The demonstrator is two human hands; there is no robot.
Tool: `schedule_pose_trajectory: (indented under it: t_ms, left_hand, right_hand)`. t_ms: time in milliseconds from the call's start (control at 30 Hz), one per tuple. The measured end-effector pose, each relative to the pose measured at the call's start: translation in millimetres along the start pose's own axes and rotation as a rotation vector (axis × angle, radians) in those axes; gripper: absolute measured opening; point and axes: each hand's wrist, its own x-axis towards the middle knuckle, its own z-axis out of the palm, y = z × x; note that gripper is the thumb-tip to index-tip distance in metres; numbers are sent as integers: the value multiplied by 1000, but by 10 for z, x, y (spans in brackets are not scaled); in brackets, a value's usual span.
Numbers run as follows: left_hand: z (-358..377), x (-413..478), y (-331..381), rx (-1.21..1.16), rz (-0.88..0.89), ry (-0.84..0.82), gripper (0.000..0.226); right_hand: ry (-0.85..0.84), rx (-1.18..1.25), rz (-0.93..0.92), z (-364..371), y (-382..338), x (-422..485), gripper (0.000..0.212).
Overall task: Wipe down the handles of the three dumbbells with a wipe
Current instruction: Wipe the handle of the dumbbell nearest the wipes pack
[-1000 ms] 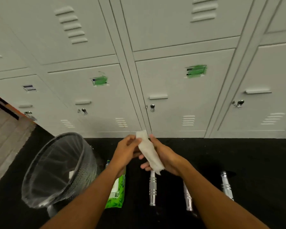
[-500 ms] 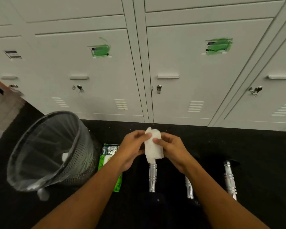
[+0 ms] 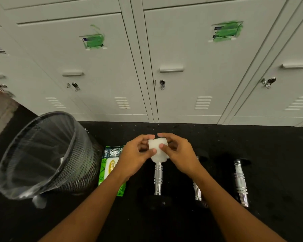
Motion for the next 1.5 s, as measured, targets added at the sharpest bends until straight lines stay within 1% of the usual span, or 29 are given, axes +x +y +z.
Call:
schedule_pose_trajectory:
  t_ms: [67, 133, 167, 233, 300, 367, 467, 533, 600, 667, 833, 933, 1033, 1133, 1267, 1400, 1433, 1500]
  left_hand:
    - [20, 5, 9, 148, 76, 52, 31]
    - [42, 0, 17, 245, 135, 116, 19]
    - [53, -4, 18, 259, 146, 137, 14]
    - [71, -7, 11, 181, 113, 139, 6]
    - [98, -12, 1, 42, 30, 99, 11]
    - [132, -19, -11, -75, -50, 58, 17]
    - [165, -41, -68, -212, -147, 16, 25]
    - [167, -54, -130, -246, -186, -8, 28]
    - [157, -59, -213, -230, -199, -3, 27]
    - [145, -55, -295, -212, -209, 4, 25]
    - [146, 19, -546, -194, -274, 26, 21]
    - [158, 69, -699, -192, -301, 61, 19]
    - [191, 120, -854, -93, -306, 76, 18]
    - [281, 151, -1014, -44, -304, 124, 18]
    - [446, 184, -1194, -39, -279, 224, 19]
    - [543, 179, -1290, 1, -193, 300, 19]
    - [550, 155, -1301, 51, -153, 308, 19]
    - [543, 90, -1319, 257, -45, 321, 17]
  right_hand:
    - [34, -140, -73, -17, -22, -15, 28]
    - [97, -233, -139, -24, -33, -19, 19]
    - [121, -255, -171, -27, -29, -15, 15]
    - [128, -239, -194, -35, -6, -1, 10]
    - [85, -167, -140, -32, 12, 3, 7]
    - [55, -68, -48, -6, 23, 3, 5]
    - [116, 78, 59, 34, 76, -7, 7]
    - [98, 154, 116, 36, 138, -22, 12]
    - [40, 214, 174, 24, 205, -40, 19]
    - [29, 243, 224, 33, 274, -47, 23]
    - [145, 255, 299, 195, 476, -67, 21]
    - [150, 296, 387, 281, 658, -124, 14]
    - [170, 255, 481, 355, 881, -222, 11]
    - [251, 208, 560, 444, 1056, -322, 12]
    - [355, 245, 652, 568, 1201, -345, 14]
    - [419, 263, 703, 639, 1311, -251, 13]
    - [422, 264, 711, 645, 1334, -228, 13]
    - [417, 267, 715, 646, 1350, -195, 13]
